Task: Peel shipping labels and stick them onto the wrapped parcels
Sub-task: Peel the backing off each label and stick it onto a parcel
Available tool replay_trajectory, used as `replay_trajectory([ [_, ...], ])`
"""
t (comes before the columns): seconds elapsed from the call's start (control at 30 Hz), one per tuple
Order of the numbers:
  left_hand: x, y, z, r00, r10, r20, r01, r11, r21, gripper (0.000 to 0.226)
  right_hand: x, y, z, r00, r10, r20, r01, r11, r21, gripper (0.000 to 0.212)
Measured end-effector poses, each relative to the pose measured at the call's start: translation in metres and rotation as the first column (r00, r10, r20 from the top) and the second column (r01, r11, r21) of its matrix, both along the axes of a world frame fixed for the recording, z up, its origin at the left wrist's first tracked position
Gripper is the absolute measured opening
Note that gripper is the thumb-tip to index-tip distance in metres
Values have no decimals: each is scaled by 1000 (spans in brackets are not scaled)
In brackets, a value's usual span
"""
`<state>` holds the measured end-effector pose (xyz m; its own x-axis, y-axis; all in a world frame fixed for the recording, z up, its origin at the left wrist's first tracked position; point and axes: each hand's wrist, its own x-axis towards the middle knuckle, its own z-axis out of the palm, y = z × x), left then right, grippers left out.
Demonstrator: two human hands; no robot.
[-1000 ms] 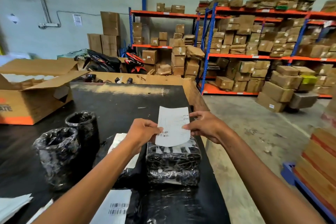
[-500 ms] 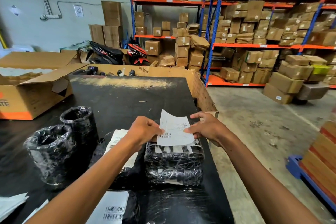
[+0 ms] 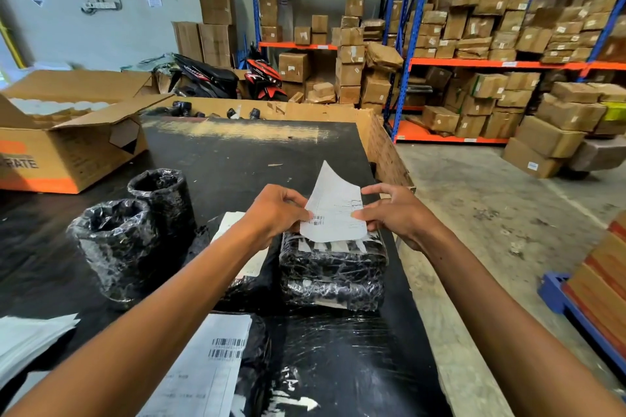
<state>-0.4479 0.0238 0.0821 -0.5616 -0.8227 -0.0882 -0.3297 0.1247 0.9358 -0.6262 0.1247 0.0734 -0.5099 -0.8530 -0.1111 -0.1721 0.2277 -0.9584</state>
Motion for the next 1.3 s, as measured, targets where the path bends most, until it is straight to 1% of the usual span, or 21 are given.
replay_trajectory([
  [0.23, 6, -3, 19, 998, 16, -55, -19, 999, -46, 16, 6, 9, 15, 1000, 10, -25, -11, 999, -38, 57],
  [0.27, 6, -1, 20, 999, 10, -47, -12, 999, -43, 16, 7, 8, 16, 996, -9, -94, 6, 999, -34, 57],
  [0.3, 5, 1, 21, 999, 13, -40, -15, 999, -48, 17, 7, 8, 17, 975, -43, -218, 35, 999, -41, 55],
  [0.37, 4, 4, 22, 998, 36, -49, -39, 996, -81, 18, 11, 9, 20, 870, -117, -479, 56, 989, -140, 56],
  [0.43, 2, 6, 28, 994, 50, -94, -63, 988, -143, 18, 17, 9, 28, 717, -130, -685, -68, 965, -254, 62],
  [0.47, 1, 7, 33, 992, 47, -115, -69, 978, -196, 18, 20, 9, 33, 614, -137, -777, -138, 951, -276, 65],
  [0.53, -2, 8, 44, 990, 16, -140, -63, 940, -336, 20, 24, 4, 44, 428, -144, -892, -233, 936, -263, 68],
  [0.57, -2, 8, 49, 992, -11, -129, -44, 909, -415, 20, 25, 1, 48, 372, -137, -918, -265, 932, -246, 68],
  [0.6, -3, 10, 55, 994, -41, -100, -13, 870, -492, 20, 25, -2, 50, 346, -122, -930, -290, 929, -229, 65],
  [0.67, -2, 12, 64, 995, -92, -27, 55, 781, -622, 20, 23, -6, 54, 364, -73, -929, -327, 923, -201, 56],
  [0.73, -1, 12, 71, 992, -125, 35, 114, 710, -695, 20, 21, -8, 57, 432, -10, -902, -347, 921, -177, 41],
  [0.8, 2, 8, 72, 992, -121, 36, 110, 689, -717, 22, 22, -9, 62, 516, 36, -856, -337, 927, -165, 26],
  [0.87, 4, 3, 71, 997, -67, -33, 22, 684, -729, 38, 24, -7, 68, 609, 50, -792, -294, 941, -166, 17],
  [0.93, 4, 1, 68, 993, 35, -115, -108, 673, -732, 50, 23, -4, 73, 755, 47, -654, -215, 960, -179, 10],
  [0.97, 4, 0, 64, 982, 96, -165, -184, 705, -685, 49, 20, -3, 73, 844, 47, -535, -175, 966, -191, 5],
  [1.0, 3, 1, 61, 970, 152, -190, -237, 767, -597, 45, 16, -3, 71, 919, 40, -392, -129, 970, -205, 3],
  [1.07, -1, -2, 50, 968, 216, -128, -246, 913, -325, 43, 9, -4, 64, 994, -1, -113, -25, 972, -232, 6],
  [1.1, -2, -4, 43, 977, 199, -75, -210, 962, -176, 44, 5, -7, 58, 1000, -18, 21, 22, 970, -241, 8],
  [1.17, -4, -5, 30, 992, 122, -42, -119, 990, 71, 41, 1, -10, 43, 970, -24, 241, 84, 967, -239, 8],
  [1.23, -7, -5, 19, 993, 68, -99, -46, 978, 206, 31, -1, -13, 27, 938, -18, 347, 97, 973, -211, 7],
  [1.3, -12, -6, 9, 979, 87, -185, -39, 968, 248, 17, -1, -15, 11, 932, -34, 362, 101, 981, -168, 8],
])
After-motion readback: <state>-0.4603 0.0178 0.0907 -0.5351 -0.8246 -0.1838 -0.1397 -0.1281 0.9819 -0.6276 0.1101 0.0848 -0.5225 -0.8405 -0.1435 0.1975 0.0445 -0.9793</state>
